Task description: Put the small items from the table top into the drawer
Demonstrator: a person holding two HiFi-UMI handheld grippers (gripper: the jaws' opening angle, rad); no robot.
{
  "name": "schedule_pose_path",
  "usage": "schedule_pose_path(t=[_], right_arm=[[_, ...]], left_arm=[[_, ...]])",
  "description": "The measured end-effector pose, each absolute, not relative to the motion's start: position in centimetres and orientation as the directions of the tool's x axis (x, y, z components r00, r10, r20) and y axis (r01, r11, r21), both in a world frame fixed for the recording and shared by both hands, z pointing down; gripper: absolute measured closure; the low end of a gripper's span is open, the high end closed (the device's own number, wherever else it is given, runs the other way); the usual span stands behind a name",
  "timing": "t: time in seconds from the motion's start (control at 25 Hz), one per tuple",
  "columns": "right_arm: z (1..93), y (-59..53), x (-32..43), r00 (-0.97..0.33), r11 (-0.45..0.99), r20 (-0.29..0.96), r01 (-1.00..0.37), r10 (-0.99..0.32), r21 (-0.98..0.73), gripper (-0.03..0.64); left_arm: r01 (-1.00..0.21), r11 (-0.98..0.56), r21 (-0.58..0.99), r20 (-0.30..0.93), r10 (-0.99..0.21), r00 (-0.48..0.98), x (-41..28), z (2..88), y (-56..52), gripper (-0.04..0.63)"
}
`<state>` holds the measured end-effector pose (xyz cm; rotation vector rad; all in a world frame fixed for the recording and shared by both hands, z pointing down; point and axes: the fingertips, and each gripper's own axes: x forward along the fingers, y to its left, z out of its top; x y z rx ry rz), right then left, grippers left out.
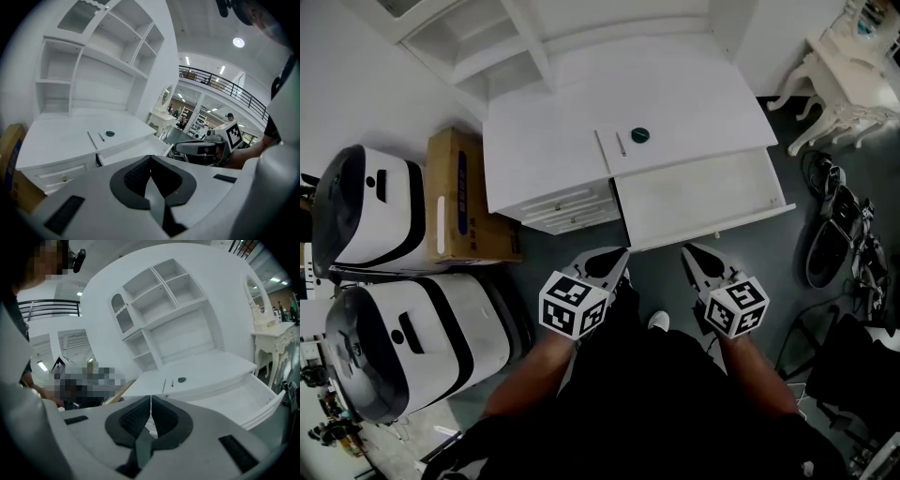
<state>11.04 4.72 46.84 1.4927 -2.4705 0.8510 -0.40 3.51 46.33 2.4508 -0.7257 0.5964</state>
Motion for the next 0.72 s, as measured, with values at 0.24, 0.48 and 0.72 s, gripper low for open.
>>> schedule_pose_path(t=[0.24,0.48,0.72], right_arm=[[47.0,1.4,10.9,-0.492,0.344,0.408,-0.856,-0.769,-0.385,0.589],[46.5,-2.2,10.4,-0.484,0.341,0.41,-0.862,-0.774,-0.374,0.589],[46.9,-4.9,9.0,-0.482,0.33,0.43,-0.864,-0.764,-0.381,0.589]], left_arm=[[-0.595,-0.72,0.356,0.523,-0.375,0.766,-0.9,46.3,-0.1,0.592],[-0.585,-0.729,0.355,0.521,-0.365,0.771,-1.4,46.3,-3.3,0.591],[-0.595,-0.739,0.316,0.547,-0.371,0.75,-3.4,47.2,-6.5,0.591]])
